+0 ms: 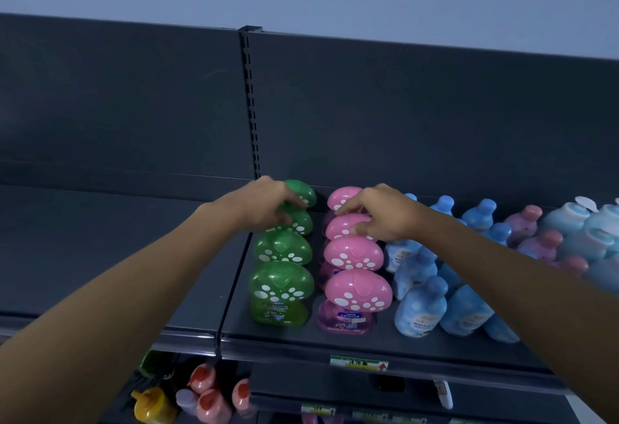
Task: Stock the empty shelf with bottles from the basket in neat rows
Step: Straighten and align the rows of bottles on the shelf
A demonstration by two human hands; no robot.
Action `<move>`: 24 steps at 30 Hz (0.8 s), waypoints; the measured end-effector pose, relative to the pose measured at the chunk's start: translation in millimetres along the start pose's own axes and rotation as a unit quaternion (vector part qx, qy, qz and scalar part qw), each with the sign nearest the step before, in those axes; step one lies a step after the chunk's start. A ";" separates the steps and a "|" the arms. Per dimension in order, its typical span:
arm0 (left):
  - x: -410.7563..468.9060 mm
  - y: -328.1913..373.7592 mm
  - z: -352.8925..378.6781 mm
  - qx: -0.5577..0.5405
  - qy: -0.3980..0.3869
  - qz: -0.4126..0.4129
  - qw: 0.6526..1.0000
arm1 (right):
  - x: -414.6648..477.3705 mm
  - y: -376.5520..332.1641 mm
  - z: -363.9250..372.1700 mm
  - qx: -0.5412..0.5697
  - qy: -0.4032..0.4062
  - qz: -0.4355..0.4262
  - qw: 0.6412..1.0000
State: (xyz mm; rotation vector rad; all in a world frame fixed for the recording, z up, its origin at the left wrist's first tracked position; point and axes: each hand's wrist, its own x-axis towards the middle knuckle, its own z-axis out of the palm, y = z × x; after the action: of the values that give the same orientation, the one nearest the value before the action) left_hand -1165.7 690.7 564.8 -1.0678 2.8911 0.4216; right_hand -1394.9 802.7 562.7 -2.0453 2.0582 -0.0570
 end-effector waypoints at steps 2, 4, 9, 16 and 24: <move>3.2 -3.0 2.5 0.006 0.003 -0.001 1.000 | 1.0 -0.4 0.1 0.002 0.004 0.007 1.000; 5.4 -3.6 3.9 0.009 0.014 -0.004 1.000 | 1.4 -1.6 1.4 0.006 0.017 0.011 1.000; 7.2 -3.4 6.1 0.010 0.033 -0.003 0.999 | 1.6 -4.0 3.6 0.004 0.041 0.010 0.999; 5.9 -4.4 11.4 0.005 0.062 -0.003 0.998 | 2.5 -5.1 3.2 0.000 0.033 0.018 0.999; 8.3 -5.9 0.8 -0.023 0.058 0.014 0.998 | 7.7 -2.0 -8.9 0.007 0.024 -0.001 1.000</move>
State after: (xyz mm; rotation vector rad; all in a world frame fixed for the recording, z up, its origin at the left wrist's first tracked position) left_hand -1168.3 681.4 561.6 -1.0965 3.0151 0.4440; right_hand -1394.6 793.8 570.6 -2.0563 2.0771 -0.1219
